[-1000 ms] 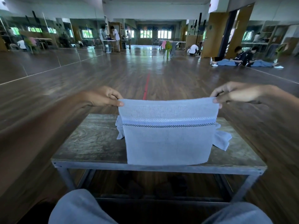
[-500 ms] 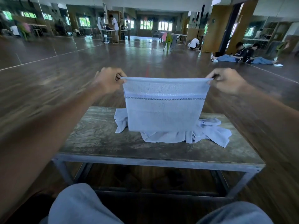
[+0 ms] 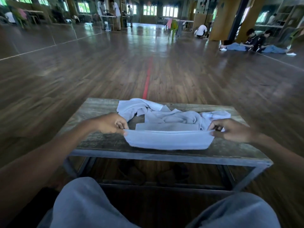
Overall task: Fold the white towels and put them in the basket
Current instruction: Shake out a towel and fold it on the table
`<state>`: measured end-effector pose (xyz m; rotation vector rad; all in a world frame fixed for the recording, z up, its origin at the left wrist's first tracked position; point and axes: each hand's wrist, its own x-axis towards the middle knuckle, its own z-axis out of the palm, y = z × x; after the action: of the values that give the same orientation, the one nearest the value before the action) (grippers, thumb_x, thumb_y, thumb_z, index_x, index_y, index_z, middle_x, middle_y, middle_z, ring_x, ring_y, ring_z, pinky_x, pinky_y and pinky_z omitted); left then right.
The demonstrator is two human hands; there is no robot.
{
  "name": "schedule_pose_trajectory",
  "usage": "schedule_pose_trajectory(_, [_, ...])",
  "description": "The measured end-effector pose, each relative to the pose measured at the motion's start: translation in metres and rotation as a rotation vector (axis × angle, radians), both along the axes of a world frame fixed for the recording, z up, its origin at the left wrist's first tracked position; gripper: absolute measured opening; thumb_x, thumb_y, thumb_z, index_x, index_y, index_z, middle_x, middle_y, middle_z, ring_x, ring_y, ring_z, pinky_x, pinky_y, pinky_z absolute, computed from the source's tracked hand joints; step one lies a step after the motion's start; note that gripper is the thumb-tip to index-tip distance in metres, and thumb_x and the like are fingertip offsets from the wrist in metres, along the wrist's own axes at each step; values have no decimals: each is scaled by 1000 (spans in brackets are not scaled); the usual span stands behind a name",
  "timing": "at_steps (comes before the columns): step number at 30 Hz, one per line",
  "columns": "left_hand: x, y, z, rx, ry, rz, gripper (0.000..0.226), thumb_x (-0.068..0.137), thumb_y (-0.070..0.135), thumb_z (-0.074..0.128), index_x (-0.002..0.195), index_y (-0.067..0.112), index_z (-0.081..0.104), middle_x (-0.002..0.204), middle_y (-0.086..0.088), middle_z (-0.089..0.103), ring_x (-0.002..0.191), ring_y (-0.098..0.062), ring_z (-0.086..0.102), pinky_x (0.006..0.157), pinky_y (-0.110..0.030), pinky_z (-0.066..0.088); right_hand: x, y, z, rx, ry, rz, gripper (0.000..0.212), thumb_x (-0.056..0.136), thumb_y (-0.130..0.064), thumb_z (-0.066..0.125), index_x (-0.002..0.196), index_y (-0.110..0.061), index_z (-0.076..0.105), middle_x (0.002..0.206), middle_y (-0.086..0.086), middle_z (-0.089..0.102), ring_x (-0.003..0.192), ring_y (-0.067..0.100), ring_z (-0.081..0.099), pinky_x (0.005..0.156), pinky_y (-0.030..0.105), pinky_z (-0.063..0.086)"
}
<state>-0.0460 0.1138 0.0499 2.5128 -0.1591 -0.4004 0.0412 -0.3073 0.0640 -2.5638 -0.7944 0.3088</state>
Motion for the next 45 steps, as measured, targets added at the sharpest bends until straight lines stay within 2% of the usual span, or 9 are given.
schedule_pose_trajectory(6, [11,-7,-71,98,-60,136,4,86,19,67,83,21,67,94,5,69,89,-11,63,75,-24,47,13,7,-75,-34,5,-41,18,88,-15,63,83,-33,63,90,-12,68,85,9,63,80,29,48])
schedule_pose_trajectory(9, [25,-8,-87,162,-127,188,9,90,22,61,83,28,62,90,5,64,88,-15,60,76,-33,46,33,18,-93,-19,-18,-112,12,90,-11,59,95,-18,66,94,-4,68,90,14,63,84,34,48])
schedule_pose_trajectory(12, [46,-9,-96,153,-166,238,7,93,20,55,90,22,61,85,7,60,84,-16,57,66,-29,39,55,27,-101,15,-51,-201,18,88,-4,55,100,-12,65,95,4,69,89,21,63,82,39,48])
schedule_pose_trajectory(16, [79,-7,-110,178,-232,292,14,94,21,53,105,17,62,105,3,65,100,-18,59,81,-33,47,82,38,-108,-33,-136,-232,16,86,-9,56,88,-26,58,93,-2,62,93,23,60,85,41,45])
schedule_pose_trajectory(27, [139,-3,-143,50,-178,267,6,90,15,60,96,16,60,97,2,62,90,-16,56,79,-29,44,113,43,-125,-291,-281,-239,20,93,-22,51,111,-24,61,122,-6,59,120,18,41,91,35,25])
schedule_pose_trajectory(33, [140,-2,-132,-20,-203,218,4,87,6,61,90,9,62,90,1,62,78,-11,56,67,-17,40,115,42,-118,-200,-240,-241,18,91,-20,57,105,-22,68,113,-5,64,112,18,51,92,36,29])
schedule_pose_trajectory(36, [131,2,-123,-65,-289,224,8,84,1,64,87,9,64,86,-3,65,80,-20,61,71,-27,47,112,36,-108,-99,-179,-255,13,85,-15,63,93,-22,71,103,-4,66,93,14,57,92,38,40])
schedule_pose_trajectory(41, [98,4,-90,-117,-450,217,26,79,1,70,78,26,64,85,10,67,81,-1,63,74,-9,46,95,27,-78,112,-69,-277,14,82,-1,66,90,-11,72,92,1,67,78,7,58,67,10,41])
schedule_pose_trajectory(45, [69,4,-57,-164,-540,232,36,77,2,74,76,37,64,83,27,67,82,4,63,78,-7,45,75,17,-45,264,-41,-289,14,80,3,68,81,-11,64,84,14,68,72,18,61,60,7,42])
